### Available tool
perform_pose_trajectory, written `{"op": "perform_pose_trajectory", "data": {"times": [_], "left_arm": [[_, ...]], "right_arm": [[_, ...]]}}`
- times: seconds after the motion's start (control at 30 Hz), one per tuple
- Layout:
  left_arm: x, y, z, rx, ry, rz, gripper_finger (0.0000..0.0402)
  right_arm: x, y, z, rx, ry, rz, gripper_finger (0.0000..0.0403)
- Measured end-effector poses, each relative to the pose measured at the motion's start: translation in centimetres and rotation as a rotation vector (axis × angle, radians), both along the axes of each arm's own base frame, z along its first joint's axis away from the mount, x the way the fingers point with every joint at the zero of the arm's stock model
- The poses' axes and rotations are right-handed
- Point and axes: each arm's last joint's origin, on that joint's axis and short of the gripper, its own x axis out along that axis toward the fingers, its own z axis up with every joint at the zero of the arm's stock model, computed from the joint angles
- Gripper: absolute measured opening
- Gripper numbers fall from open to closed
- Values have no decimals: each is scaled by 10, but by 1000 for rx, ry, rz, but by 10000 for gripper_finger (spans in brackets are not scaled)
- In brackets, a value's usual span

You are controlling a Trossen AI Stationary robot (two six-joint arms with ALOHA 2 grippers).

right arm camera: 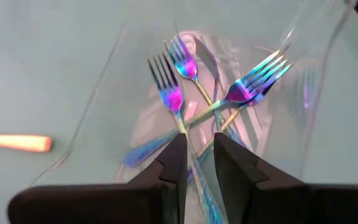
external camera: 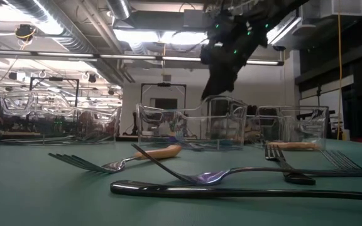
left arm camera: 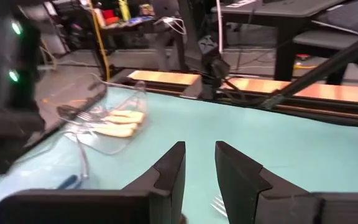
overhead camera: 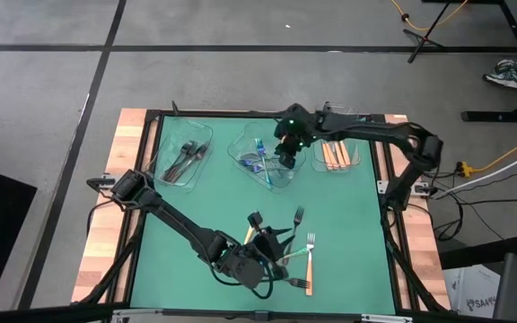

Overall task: Sort silverware by color (type)
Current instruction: Put the orange fork into the right transparent bin

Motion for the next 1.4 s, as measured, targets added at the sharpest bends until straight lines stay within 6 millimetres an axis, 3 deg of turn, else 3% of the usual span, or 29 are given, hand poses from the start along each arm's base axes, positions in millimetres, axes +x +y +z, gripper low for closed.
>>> {"op": "perform_pose_trajectory", "data": {"times": [0.23,0.5,0.9,1.4], "left_arm": [[0,-1,-1,-26,-1,-22,82],[1,-3,-1,-61,20,-105,82],[-2,-6,-13,-227,113,-216,82],[-25,21,-46,-554,397,86,82]], "right_arm": [[-26,12,42,-24,-53,3,70],[-55,24,75,-80,-87,30,69],[-94,42,101,-74,-62,34,69],[-135,60,122,-66,-64,31,69]]}}
